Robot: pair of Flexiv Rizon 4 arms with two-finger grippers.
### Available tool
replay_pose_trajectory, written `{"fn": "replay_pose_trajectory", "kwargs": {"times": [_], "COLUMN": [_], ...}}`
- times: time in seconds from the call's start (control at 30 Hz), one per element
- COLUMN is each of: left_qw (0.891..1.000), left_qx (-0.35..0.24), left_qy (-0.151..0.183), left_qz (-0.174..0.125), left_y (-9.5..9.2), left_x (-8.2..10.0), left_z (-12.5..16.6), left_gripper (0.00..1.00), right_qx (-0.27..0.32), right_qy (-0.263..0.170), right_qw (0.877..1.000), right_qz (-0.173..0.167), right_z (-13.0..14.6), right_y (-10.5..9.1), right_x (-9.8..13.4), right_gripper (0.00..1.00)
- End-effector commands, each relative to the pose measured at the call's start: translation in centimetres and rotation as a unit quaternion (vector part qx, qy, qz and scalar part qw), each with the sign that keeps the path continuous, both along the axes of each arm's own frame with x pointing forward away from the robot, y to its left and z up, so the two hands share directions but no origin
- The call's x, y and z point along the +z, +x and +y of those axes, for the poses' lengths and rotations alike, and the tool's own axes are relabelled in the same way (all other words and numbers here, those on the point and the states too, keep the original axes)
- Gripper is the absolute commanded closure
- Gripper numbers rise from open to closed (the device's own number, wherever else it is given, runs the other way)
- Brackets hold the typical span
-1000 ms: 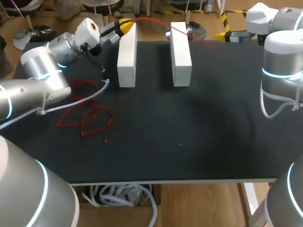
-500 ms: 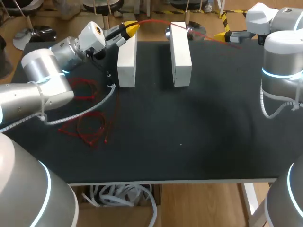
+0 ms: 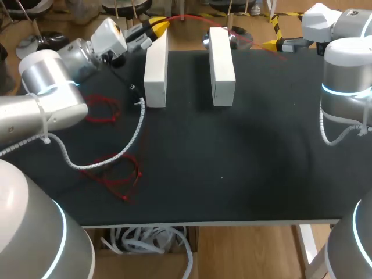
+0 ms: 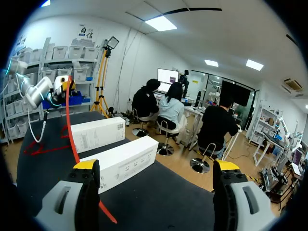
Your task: Grab the tape and strap the tape.
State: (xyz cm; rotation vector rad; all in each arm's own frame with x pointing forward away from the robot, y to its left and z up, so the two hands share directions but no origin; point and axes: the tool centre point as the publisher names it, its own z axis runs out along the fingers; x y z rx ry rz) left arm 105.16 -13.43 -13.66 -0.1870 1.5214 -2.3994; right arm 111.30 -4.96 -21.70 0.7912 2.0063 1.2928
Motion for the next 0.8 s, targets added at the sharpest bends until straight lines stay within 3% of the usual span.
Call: {"fn": "replay_pose_trajectory", "kwargs": {"times": [0.03, 0.3, 0.8], "left_qw": [1.000, 1.000, 1.000], "left_qx": [0.007, -0.011, -0.011], "left_qy": [-0.004, -0.020, -0.020], "left_qz": [0.000, -0.011, -0.011], "left_y": [-0.09, 0.05, 0.05], "left_x": [0.22, 0.02, 0.02], "left_z": [-0.19, -0.43, -0.43], "left_gripper": [1.00, 1.00, 1.00], "right_qx": [0.000, 0.000, 0.000], "right_qy": [-0.001, -0.001, -0.001], "right_qw": [1.000, 1.000, 1.000], "right_qz": [0.001, 0.001, 0.001], "right_z": [0.00, 0.00, 0.00], "right_y": [0.07, 0.07, 0.07], "right_x": [0.03, 0.03, 0.03], "right_gripper": [0.00, 0.00, 0.00]}}
